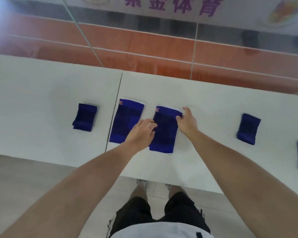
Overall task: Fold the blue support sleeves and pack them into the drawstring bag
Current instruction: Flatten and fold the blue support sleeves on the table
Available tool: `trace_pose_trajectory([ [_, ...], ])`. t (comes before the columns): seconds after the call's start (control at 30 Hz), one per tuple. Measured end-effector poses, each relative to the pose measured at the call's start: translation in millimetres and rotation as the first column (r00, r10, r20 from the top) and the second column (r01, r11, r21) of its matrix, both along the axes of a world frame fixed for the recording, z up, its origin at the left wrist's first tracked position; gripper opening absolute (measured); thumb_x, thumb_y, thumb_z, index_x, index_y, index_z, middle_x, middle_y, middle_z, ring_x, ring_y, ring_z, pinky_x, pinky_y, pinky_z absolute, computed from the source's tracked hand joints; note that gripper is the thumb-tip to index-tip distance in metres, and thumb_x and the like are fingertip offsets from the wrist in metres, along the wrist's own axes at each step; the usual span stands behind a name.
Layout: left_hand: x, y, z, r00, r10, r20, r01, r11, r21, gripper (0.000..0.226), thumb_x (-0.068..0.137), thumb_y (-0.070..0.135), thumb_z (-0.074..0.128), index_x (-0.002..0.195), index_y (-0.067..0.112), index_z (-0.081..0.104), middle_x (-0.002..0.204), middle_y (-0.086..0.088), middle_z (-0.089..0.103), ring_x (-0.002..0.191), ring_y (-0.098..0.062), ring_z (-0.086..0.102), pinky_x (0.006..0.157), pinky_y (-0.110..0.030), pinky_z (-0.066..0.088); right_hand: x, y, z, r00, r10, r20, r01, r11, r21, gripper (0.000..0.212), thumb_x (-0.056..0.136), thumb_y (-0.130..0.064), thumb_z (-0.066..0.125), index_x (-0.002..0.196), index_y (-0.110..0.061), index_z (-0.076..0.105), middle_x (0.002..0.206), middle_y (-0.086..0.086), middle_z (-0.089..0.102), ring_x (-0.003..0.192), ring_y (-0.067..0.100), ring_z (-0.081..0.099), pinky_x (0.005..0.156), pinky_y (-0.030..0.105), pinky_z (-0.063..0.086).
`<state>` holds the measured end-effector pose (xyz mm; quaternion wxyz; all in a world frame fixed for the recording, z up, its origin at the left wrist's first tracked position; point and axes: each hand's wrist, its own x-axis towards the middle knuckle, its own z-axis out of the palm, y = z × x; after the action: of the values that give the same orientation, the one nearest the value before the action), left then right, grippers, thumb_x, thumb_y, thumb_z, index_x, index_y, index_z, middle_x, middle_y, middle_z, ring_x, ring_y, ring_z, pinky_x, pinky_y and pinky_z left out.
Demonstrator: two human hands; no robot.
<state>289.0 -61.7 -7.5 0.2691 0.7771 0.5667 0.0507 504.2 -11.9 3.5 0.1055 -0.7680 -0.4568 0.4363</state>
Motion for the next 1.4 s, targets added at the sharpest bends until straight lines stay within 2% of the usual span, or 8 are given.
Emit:
trace_pose_trajectory([
  [0.13,20,-15,-17,0.989,-0.099,-0.113,0.097,0.995,-0.030,0.041,0.099,0.037,0.050,0.136,0.020,0.048,0.145,-0.001,0.039,0.131,-0.025,0.040,0.105,-0.043,0.043,11,-27,-12,0.997,0.032,0.073,-0.033,0.999,0.017,0.028,0.097,-0.020,0.053,0.123,-0.010,0.054,0.108,0.013,0.067,0.100,0.033,0.062,0.084,0.038,0.049],
  [0.27,38,-21,-17,0.986,0.118,-0.117,-0.133,0.983,-0.125,0.048,0.099,0.032,0.050,0.143,0.015,0.039,0.147,-0.007,0.034,0.122,-0.029,0.045,0.099,-0.038,0.045,17,-59,-26,0.996,0.070,0.053,-0.065,0.993,-0.098,0.023,0.096,-0.032,0.054,0.092,-0.012,0.063,0.086,0.011,0.070,0.083,0.034,0.069,0.078,0.043,0.057],
  [0.37,45,-17,-10,0.948,0.314,-0.053,-0.318,0.920,-0.228,0.050,0.100,0.028,0.051,0.145,0.011,0.037,0.144,-0.008,0.039,0.121,-0.027,0.049,0.100,-0.035,0.042,9,-68,-31,0.996,0.084,0.033,-0.079,0.989,-0.123,0.024,0.095,-0.033,0.056,0.080,-0.015,0.061,0.078,0.008,0.070,0.073,0.030,0.069,0.073,0.045,0.059],
  [0.5,46,-11,-6,0.913,0.404,-0.052,-0.400,0.864,-0.305,0.049,0.101,0.025,0.049,0.146,0.011,0.038,0.143,-0.008,0.045,0.125,-0.025,0.049,0.102,-0.034,0.042,-2,-64,-28,0.997,0.058,0.046,-0.051,0.987,-0.152,0.022,0.097,-0.025,0.057,0.084,-0.010,0.064,0.072,0.007,0.071,0.059,0.018,0.066,0.065,0.034,0.057],
  [0.67,42,-12,-7,0.893,0.449,-0.023,-0.428,0.833,-0.352,0.045,0.102,0.023,0.047,0.145,0.011,0.042,0.141,-0.006,0.049,0.126,-0.023,0.050,0.102,-0.031,0.042,-4,-63,-35,0.998,0.028,0.050,-0.019,0.984,-0.177,0.021,0.093,-0.032,0.060,0.087,-0.013,0.065,0.083,0.005,0.071,0.080,0.026,0.067,0.076,0.038,0.056],
  [0.87,40,-11,-17,0.853,0.522,-0.007,-0.493,0.802,-0.337,0.022,0.101,0.022,0.048,0.117,0.012,0.059,0.105,-0.006,0.062,0.088,-0.018,0.055,0.073,-0.027,0.042,-2,-65,-36,0.997,-0.082,0.002,0.080,0.978,-0.193,0.016,0.099,-0.026,0.055,0.096,-0.011,0.057,0.083,0.013,0.072,0.064,0.022,0.065,0.053,0.027,0.042],
  [1.17,42,-17,-23,0.856,0.517,-0.017,-0.489,0.799,-0.349,0.032,0.102,0.027,0.047,0.128,0.011,0.056,0.111,-0.007,0.065,0.100,-0.024,0.060,0.082,-0.031,0.046,-6,-61,-45,0.988,-0.142,-0.056,0.131,0.978,-0.162,0.012,0.101,-0.027,0.050,0.098,-0.016,0.053,0.094,0.010,0.067,0.085,0.034,0.068,0.080,0.044,0.057],
  [1.4,41,-23,-20,0.881,0.472,0.022,-0.434,0.826,-0.360,0.033,0.104,0.028,0.045,0.130,0.009,0.050,0.103,-0.007,0.059,0.087,-0.016,0.048,0.073,-0.027,0.037,-5,-57,-41,0.996,-0.069,-0.051,0.059,0.981,-0.185,0.021,0.105,-0.023,0.041,0.116,-0.008,0.050,0.102,0.009,0.056,0.089,0.027,0.053,0.076,0.036,0.044],
])
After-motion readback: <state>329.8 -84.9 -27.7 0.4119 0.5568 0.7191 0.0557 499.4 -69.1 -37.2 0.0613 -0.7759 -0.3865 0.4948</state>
